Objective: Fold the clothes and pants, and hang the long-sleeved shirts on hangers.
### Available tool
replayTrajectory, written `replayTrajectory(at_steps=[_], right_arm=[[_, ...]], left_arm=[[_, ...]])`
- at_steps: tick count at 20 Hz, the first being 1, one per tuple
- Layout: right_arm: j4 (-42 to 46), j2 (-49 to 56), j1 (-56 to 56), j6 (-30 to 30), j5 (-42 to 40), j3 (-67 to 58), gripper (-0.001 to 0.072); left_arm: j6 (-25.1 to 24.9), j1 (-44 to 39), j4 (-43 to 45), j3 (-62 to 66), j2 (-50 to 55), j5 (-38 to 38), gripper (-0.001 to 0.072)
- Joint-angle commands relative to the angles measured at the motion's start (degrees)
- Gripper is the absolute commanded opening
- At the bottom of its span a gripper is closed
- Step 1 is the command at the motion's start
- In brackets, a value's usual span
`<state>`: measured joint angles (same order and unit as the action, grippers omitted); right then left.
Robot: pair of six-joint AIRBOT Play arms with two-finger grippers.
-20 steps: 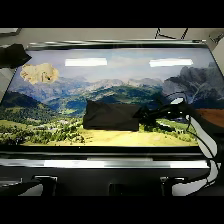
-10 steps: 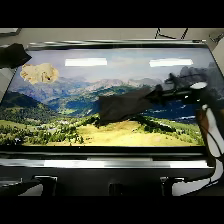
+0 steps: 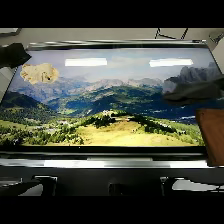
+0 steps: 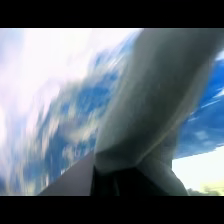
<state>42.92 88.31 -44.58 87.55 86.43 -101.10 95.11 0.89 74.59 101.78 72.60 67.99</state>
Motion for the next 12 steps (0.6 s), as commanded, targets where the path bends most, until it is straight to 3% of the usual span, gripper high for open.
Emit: replayTrajectory(at_steps=[1,7,12], right_arm=[[1.33,-2.03,-8.74,4.39,-0.44,-2.64,0.0039],[1.53,-3.67,-15.41,6.78,-2.29,-2.64,0.0039],[8.33,-4.87,-18.49,9.16,-2.05,-2.62,0.0038]], left_arm=[[0.00,-0.02,0.00,-0.02,-0.02,-0.04,0.0025],[-0.02,-0.02,0.00,-0.02,-0.02,-0.04,0.0025],[-0.17,-0.02,-0.02,-0.02,-0.02,-0.04,0.0025]])
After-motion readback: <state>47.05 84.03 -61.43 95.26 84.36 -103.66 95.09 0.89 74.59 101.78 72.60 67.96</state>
